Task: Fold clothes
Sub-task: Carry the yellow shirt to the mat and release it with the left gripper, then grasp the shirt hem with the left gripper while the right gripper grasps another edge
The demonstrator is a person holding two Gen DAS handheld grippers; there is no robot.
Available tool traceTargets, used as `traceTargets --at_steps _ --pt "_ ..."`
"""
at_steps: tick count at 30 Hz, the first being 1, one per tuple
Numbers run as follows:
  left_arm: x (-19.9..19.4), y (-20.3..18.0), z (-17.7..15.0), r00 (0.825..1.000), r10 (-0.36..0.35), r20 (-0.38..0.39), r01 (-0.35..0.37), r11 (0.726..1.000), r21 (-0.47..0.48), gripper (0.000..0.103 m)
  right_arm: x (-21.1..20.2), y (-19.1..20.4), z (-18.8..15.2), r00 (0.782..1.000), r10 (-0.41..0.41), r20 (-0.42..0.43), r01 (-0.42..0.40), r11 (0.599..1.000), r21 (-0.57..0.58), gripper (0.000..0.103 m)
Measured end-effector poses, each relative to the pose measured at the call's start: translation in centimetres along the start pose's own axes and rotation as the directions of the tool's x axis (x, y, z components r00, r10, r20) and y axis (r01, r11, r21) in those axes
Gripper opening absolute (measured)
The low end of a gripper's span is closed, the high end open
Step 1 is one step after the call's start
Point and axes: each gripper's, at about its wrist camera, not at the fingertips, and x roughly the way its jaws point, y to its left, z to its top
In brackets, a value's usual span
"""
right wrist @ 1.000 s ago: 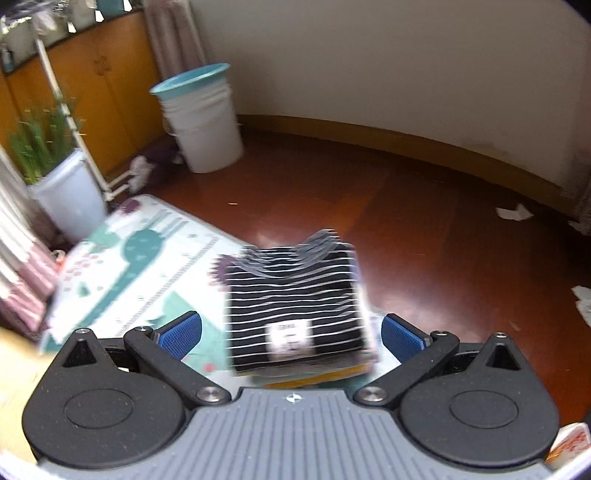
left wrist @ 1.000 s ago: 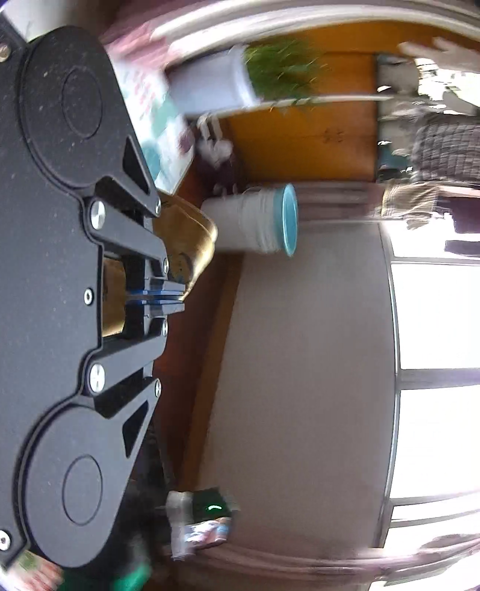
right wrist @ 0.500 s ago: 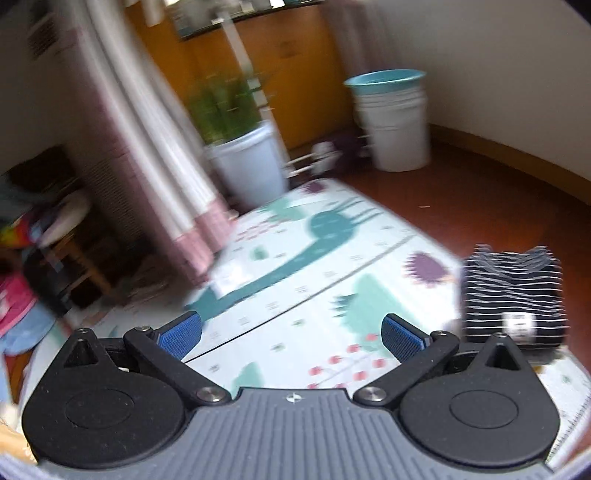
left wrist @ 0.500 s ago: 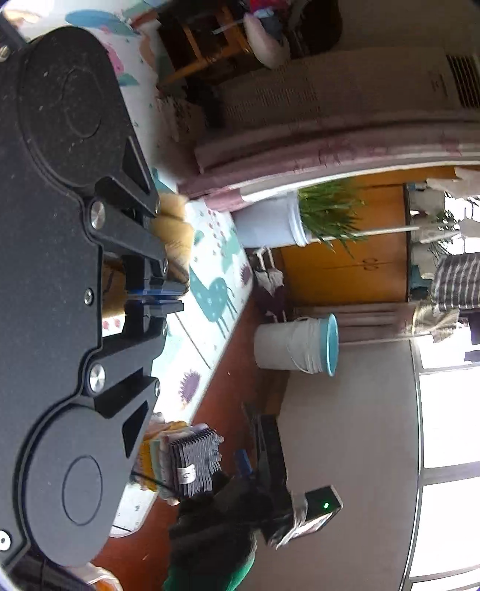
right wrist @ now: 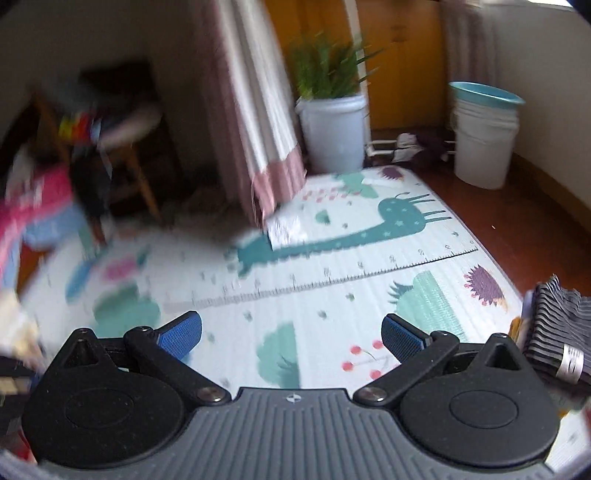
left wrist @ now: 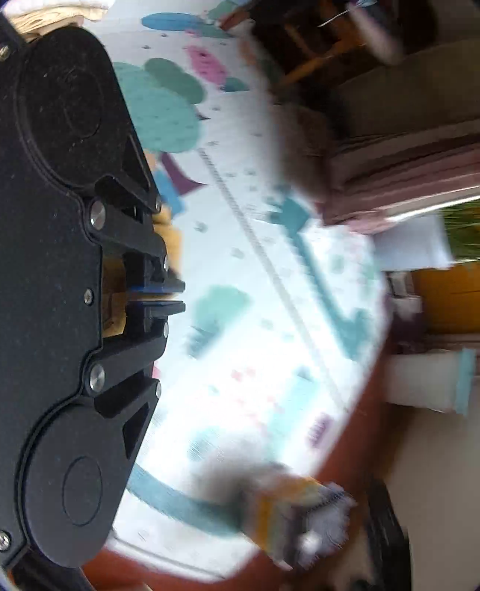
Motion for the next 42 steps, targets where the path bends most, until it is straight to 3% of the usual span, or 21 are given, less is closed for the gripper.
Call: traceTargets --at_steps 2,3,5,8,11,14,17,21,24,28,30,32,36,38,41,42 --pt "1.1 0.1 0.0 1.000 0.013 -0.002 -0.013 0.999 0.030 0.041 1.5 0.6 -0.9 0.999 0.022 -0.043 -0.024 0.999 -0.038 0.103" --pt "1.2 0.1 -0.1 1.000 0.006 0.006 -0.007 0.999 0.039 0.044 2.2 0.9 -1.2 0.996 0.040 -0.074 -0.044 0.998 -0.050 0.103" --pt "0.9 0.1 -0.5 1.000 -0.004 0.015 0.003 0.997 0.073 0.045 3.7 1.6 -1.6 0.981 0.100 -0.167 -0.110 0.993 -0.053 0.103" --pt "0.6 0.1 -2.1 1.000 -0.020 0.022 0.016 0.990 0.137 0.048 4.3 4.1 -2.0 0.968 0.131 -0.215 -0.167 0.973 -0.160 0.103" --pt "1.2 0.0 -5.1 0.999 -0.041 0.031 0.033 0.971 0.237 0.052 3.9 7.4 -3.4 0.963 0.148 -0.224 -0.214 0.927 -0.308 0.103" --pt "2.5 -0.1 -9.2 0.998 -0.060 0.031 0.045 0.933 0.358 0.054 3.4 10.3 -5.8 0.943 0.215 -0.255 -0.308 0.853 -0.420 0.103" --pt "4.1 0.3 -13.6 0.996 -0.085 -0.019 0.085 0.900 0.428 0.054 4.2 13.0 -9.7 0.927 0.230 -0.296 -0.363 0.748 -0.556 0.103" --pt "5.9 0.2 -18.6 0.990 -0.113 -0.081 0.139 0.828 0.544 0.054 5.6 16.5 -18.0 0.915 0.221 -0.337 -0.403 0.509 -0.760 0.102" --pt "7.2 0.1 -21.0 0.984 -0.141 -0.108 0.178 0.801 0.571 0.054 6.0 17.9 -24.9 0.896 0.246 -0.371 -0.440 0.368 -0.819 0.102" --pt "9.1 -0.6 -23.4 0.979 -0.168 -0.113 0.201 0.747 0.633 0.054 5.4 19.1 -32.4 0.879 0.252 -0.405 -0.460 0.221 -0.860 0.102" --pt "10.1 -0.8 -24.4 0.979 -0.178 -0.103 0.202 0.728 0.655 0.054 5.4 19.7 -34.6 0.886 0.241 -0.397 -0.445 0.201 -0.872 0.102" --pt "11.0 -0.9 -25.3 0.975 -0.192 -0.110 0.217 0.722 0.658 0.054 5.9 20.3 -35.9 0.895 0.222 -0.387 -0.432 0.218 -0.875 0.102" --pt "12.9 -1.0 -27.0 0.973 -0.190 -0.128 0.227 0.726 0.649 0.055 7.3 21.7 -38.0 0.912 0.230 -0.340 -0.390 0.230 -0.891 0.095" --pt "13.6 -1.1 -27.8 0.974 -0.180 -0.137 0.226 0.737 0.637 0.058 8.4 22.6 -38.9 0.926 0.215 -0.311 -0.362 0.266 -0.893 0.090" --pt "14.2 -1.1 -28.4 0.970 -0.192 -0.149 0.243 0.754 0.610 0.061 10.0 23.0 -38.7 0.911 0.181 -0.372 -0.413 0.363 -0.835 0.066" --pt "14.3 -1.1 -28.4 0.970 -0.196 -0.145 0.244 0.763 0.599 0.061 10.4 22.6 -38.2 0.906 0.178 -0.384 -0.424 0.386 -0.819 0.046"
